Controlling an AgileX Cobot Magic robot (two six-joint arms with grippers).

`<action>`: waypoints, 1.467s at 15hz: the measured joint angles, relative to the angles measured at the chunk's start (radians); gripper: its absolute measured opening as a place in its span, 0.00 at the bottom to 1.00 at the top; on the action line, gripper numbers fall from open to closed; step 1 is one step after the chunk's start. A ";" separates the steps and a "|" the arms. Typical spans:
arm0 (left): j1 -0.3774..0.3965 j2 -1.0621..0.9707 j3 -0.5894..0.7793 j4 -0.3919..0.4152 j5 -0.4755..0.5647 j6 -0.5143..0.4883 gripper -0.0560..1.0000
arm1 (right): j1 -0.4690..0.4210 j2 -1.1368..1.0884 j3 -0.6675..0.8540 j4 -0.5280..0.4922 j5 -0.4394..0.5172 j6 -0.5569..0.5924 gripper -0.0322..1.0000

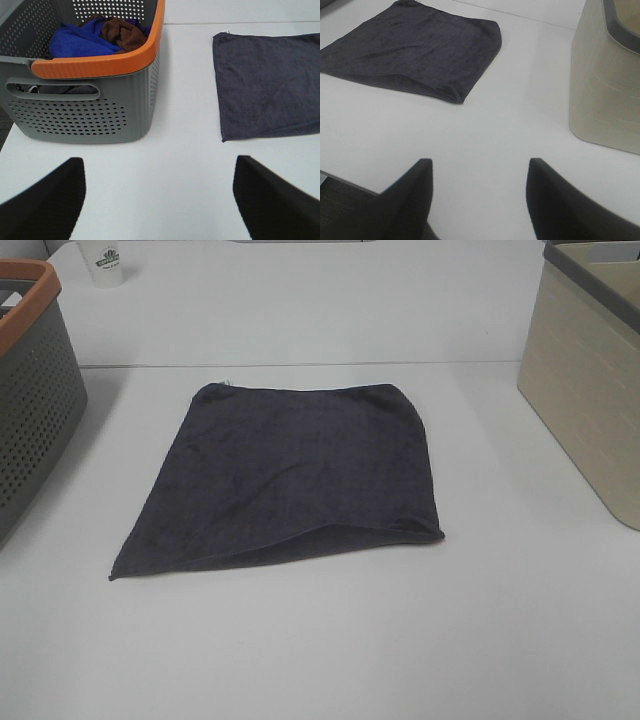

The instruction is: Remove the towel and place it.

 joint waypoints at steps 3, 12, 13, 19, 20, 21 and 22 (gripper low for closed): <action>0.000 0.000 0.002 0.000 0.000 0.000 0.77 | 0.000 0.000 0.000 0.001 0.000 0.000 0.58; 0.000 0.000 0.002 0.000 0.000 -0.023 0.77 | -0.147 0.000 0.000 0.003 0.000 0.001 0.58; 0.000 0.000 0.002 0.000 0.000 -0.023 0.77 | -0.147 0.000 0.000 0.003 0.000 0.001 0.58; 0.000 0.000 0.002 0.000 0.000 -0.026 0.77 | -0.147 0.000 0.000 0.003 0.000 0.001 0.58; 0.000 0.000 0.002 0.000 0.000 -0.026 0.77 | -0.147 0.000 0.000 0.003 0.000 0.001 0.58; 0.000 0.000 0.002 0.000 0.000 -0.026 0.77 | -0.147 0.000 0.000 0.003 0.000 0.002 0.58; 0.000 0.000 0.002 0.000 0.000 -0.026 0.77 | -0.147 0.000 0.000 0.003 0.000 0.002 0.58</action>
